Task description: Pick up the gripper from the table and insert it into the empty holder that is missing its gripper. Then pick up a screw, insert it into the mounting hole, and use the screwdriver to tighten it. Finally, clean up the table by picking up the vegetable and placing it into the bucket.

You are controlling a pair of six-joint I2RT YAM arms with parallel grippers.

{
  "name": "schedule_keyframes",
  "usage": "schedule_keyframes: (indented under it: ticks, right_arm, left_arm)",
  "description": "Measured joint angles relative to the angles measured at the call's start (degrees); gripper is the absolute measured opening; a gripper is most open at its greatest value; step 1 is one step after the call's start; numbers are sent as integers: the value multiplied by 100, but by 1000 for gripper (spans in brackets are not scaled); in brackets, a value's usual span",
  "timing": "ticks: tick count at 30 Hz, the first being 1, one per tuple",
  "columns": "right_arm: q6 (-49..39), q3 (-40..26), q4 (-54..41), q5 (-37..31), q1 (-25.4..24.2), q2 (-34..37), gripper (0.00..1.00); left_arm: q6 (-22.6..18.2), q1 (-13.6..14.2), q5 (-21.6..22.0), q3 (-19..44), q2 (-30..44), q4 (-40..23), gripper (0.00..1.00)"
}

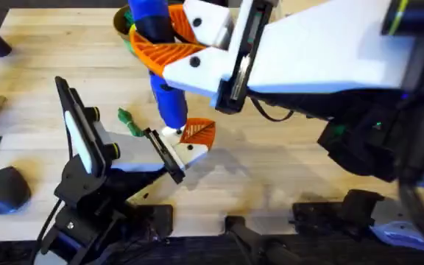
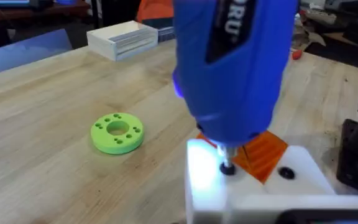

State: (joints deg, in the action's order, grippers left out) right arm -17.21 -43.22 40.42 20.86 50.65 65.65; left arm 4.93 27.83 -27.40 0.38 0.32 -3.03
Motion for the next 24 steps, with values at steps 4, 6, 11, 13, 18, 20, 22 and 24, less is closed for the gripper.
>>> schedule_keyframes:
  ticks: [4,6,11,13,18,20,22,24]
  right_arm:
    - [2,0,-2,0,0,0,5]
    - [2,0,-4,0,0,0,5]
    - [2,0,-1,0,0,0,5]
    - [2,0,83,1,-1,1,5]
    - [141,0,1019,22,-155,26,5]
    - [282,-2,1263,22,-294,10,5]
    - [379,-2,1213,22,-404,0,5]
    - [446,-2,976,24,-520,0,5]
  left_arm:
    - [0,0,0,0,0,0,4]
    - [0,0,0,0,0,0,4]
    - [0,0,0,0,0,0,4]
    - [0,0,0,0,0,0,4]
    - [0,0,0,0,0,0,4]
    - [0,0,0,0,-1,1,4]
    - [0,0,2,0,0,0,4]
    - [0,0,2,0,0,0,4]
